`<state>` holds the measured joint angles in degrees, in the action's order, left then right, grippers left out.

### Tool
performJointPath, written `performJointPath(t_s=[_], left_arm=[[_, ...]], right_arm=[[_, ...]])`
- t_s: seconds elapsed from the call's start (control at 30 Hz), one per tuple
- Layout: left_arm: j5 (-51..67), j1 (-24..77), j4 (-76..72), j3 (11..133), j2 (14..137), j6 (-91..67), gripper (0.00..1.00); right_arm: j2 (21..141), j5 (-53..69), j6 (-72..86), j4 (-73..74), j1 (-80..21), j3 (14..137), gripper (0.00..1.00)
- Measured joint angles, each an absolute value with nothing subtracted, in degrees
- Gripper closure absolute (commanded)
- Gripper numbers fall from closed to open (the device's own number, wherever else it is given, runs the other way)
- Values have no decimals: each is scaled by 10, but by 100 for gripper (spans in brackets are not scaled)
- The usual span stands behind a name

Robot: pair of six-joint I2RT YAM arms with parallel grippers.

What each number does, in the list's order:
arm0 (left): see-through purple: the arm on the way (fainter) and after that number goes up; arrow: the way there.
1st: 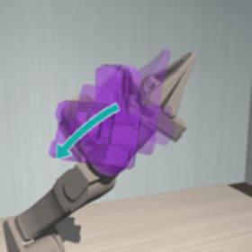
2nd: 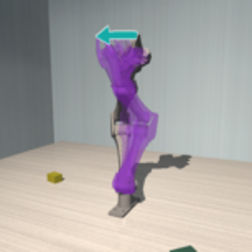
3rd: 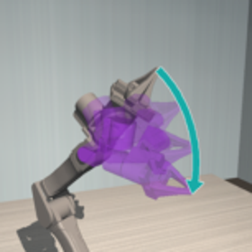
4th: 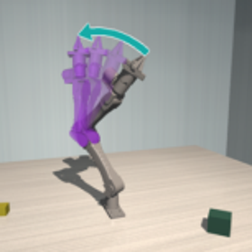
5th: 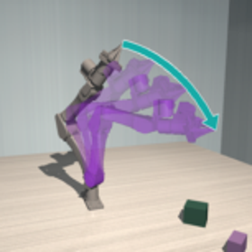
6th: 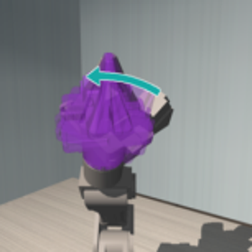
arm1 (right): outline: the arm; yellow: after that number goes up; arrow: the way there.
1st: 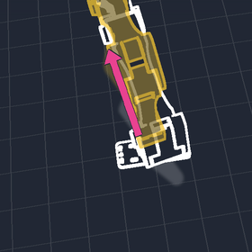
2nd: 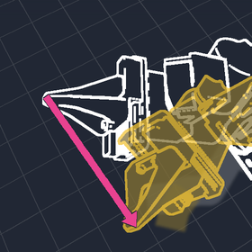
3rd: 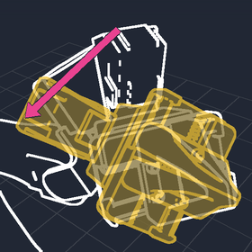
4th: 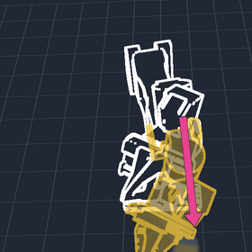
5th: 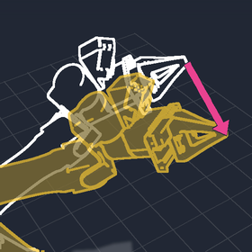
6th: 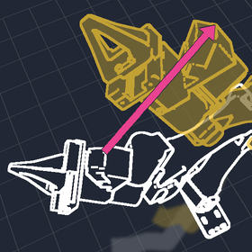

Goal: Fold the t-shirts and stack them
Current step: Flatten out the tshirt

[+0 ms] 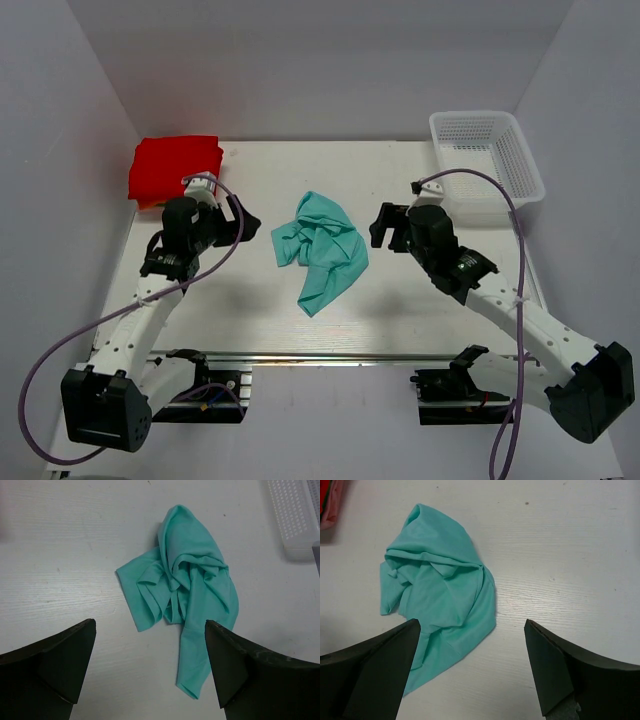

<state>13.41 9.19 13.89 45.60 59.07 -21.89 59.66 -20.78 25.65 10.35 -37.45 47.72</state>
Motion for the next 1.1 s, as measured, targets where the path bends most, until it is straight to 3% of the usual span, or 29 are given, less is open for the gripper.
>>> performJointPath(t_s=[0.23, 0.53, 0.8, 1.1], left_arm=[[167, 95, 125, 406, 582, -214, 0], [241, 106, 75, 371, 705, -206, 0], [207, 214, 66, 387, 813, -195, 0], [50, 289, 105, 504, 952, -192, 30]], right_arm=[[609, -197, 239, 103, -375, 470, 10], [683, -187, 261, 159, -375, 471, 12], [644, -81, 279, 120, -376, 374, 15], [608, 29, 277, 67, -382, 333, 13]])
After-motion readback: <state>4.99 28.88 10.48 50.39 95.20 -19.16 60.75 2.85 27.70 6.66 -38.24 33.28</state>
